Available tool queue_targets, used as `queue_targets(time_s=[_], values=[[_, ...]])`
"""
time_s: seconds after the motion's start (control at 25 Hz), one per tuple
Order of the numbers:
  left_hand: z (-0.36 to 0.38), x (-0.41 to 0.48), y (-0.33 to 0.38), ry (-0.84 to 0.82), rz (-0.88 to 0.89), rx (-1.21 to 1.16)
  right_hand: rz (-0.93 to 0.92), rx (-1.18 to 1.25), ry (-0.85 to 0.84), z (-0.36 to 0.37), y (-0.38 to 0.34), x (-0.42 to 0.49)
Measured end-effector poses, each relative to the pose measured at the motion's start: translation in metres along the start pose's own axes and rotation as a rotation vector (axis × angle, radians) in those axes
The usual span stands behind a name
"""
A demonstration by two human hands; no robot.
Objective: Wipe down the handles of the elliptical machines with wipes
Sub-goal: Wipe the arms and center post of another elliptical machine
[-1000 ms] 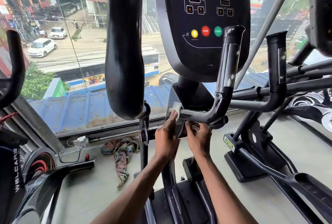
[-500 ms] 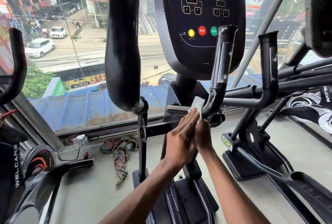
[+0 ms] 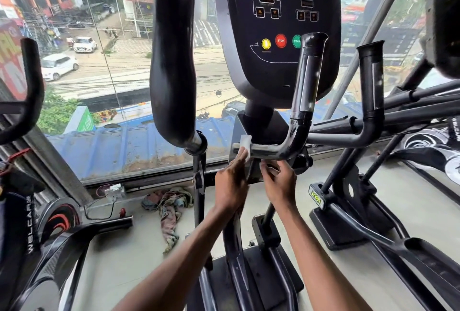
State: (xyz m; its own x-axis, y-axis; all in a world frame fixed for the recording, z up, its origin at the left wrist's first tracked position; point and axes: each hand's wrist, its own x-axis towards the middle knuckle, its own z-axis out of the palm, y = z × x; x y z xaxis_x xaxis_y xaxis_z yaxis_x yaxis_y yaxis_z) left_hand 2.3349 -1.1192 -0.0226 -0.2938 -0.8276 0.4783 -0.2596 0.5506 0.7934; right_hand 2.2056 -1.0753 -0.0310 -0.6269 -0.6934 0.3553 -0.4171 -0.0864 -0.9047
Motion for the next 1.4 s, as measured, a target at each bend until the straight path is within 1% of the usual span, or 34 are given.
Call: queue_targets(time_s=[0.04,0.08,0.16,0.24,0.28,0.32,0.4,0.44,0.48,0.6,0.64,0.72,0.8,0.88,1.0,1.16,1.32,1.36,1.4], values=[[0.0,-0.001,-0.004,0.008,-0.035,-0.017,-0.018,0.088,0.057,-0.006,-0.004,-0.004],[0.001,-0.004,-0.002,0.015,-0.007,-0.031,-0.056,0.171,0.1,-0.013,-0.01,-0.009],[0.009,-0.014,0.013,0.04,0.109,-0.047,-0.175,0.237,0.127,-0.021,-0.025,-0.017],[0.015,-0.025,0.028,0.044,0.216,-0.077,-0.261,0.192,0.156,-0.025,-0.036,-0.021],[0.016,-0.026,0.028,0.045,0.236,-0.08,-0.285,0.15,0.177,-0.025,-0.039,-0.02],[0.018,-0.023,0.025,0.053,0.218,-0.076,-0.296,0.114,0.19,-0.026,-0.041,-0.019],[0.017,-0.015,0.016,0.093,0.094,-0.075,-0.298,0.073,0.183,-0.027,-0.041,-0.018],[0.017,-0.015,0.017,0.102,0.063,-0.079,-0.299,0.063,0.179,-0.027,-0.041,-0.019],[0.017,-0.017,0.024,0.094,0.087,-0.083,-0.307,0.05,0.186,-0.028,-0.04,-0.02],[0.015,-0.027,0.047,0.037,0.274,-0.086,-0.319,0.007,0.209,-0.029,-0.041,-0.022],[0.014,-0.025,0.045,0.026,0.304,-0.082,-0.308,0.005,0.201,-0.03,-0.042,-0.022],[0.01,-0.015,0.033,0.042,0.263,-0.067,-0.278,0.034,0.165,-0.032,-0.044,-0.022],[0.008,-0.01,0.032,0.053,0.239,-0.083,-0.27,0.017,0.174,-0.035,-0.046,-0.022],[0.007,-0.012,0.052,0.032,0.287,-0.133,-0.264,-0.003,0.19,-0.036,-0.046,-0.022],[0.009,-0.012,0.075,0.057,0.325,-0.161,-0.195,0.026,0.141,-0.04,-0.043,-0.019],[0.018,-0.012,0.084,0.101,0.223,-0.205,-0.192,0.056,0.104,-0.044,-0.044,-0.021],[0.018,-0.02,0.08,0.143,0.234,-0.134,-0.229,0.011,0.129,-0.044,-0.045,-0.022],[0.016,-0.018,0.088,0.134,0.186,-0.144,-0.221,0.017,0.127,-0.043,-0.043,-0.021],[0.015,-0.013,0.1,0.126,0.099,-0.178,-0.201,0.02,0.124,-0.043,-0.042,-0.02]])
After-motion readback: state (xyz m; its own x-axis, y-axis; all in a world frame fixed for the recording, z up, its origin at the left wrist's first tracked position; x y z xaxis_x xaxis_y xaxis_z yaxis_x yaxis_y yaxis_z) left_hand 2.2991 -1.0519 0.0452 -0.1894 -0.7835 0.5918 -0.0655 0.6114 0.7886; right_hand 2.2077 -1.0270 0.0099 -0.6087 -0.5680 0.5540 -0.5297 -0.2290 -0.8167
